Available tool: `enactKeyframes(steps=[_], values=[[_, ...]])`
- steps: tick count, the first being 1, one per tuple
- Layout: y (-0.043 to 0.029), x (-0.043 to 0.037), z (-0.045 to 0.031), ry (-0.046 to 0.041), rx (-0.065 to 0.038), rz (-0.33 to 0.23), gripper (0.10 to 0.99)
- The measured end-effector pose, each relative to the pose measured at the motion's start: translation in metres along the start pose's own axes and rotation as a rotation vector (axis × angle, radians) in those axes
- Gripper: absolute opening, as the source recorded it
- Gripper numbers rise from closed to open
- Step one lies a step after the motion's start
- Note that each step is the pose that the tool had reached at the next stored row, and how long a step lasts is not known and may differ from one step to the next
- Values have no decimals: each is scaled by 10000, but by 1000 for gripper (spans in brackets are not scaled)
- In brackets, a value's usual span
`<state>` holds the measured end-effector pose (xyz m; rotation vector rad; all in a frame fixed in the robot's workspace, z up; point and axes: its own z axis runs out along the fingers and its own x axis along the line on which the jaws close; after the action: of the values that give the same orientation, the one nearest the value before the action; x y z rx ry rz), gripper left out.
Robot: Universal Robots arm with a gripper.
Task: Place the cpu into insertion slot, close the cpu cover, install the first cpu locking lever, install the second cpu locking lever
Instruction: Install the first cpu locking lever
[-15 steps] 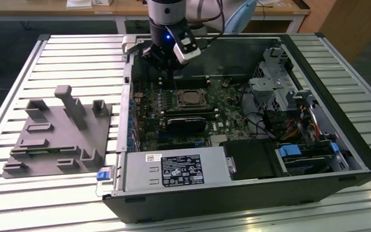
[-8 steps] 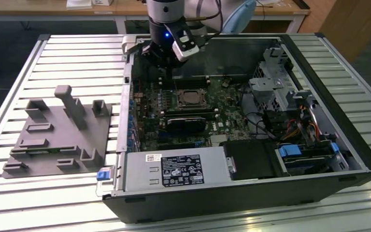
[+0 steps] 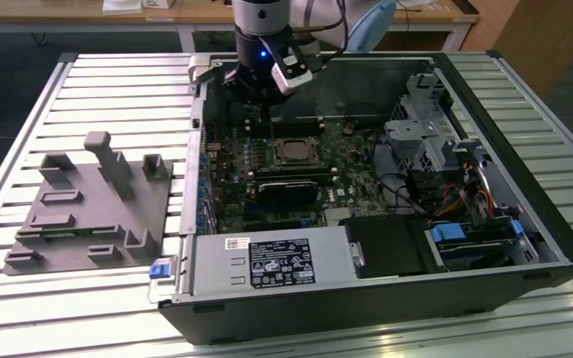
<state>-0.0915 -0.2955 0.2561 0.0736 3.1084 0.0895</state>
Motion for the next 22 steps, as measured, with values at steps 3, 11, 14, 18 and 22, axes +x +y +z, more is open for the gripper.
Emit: enactKeyframes(steps=[3, 11, 14, 18, 22], values=[[0, -10, 2, 0, 0, 1, 106], [1, -32, 7, 0, 1, -1, 106], [2, -46, 8, 0, 1, 0, 106], [2, -64, 10, -1, 0, 0, 106], [3, -76, 11, 0, 0, 0, 106]])
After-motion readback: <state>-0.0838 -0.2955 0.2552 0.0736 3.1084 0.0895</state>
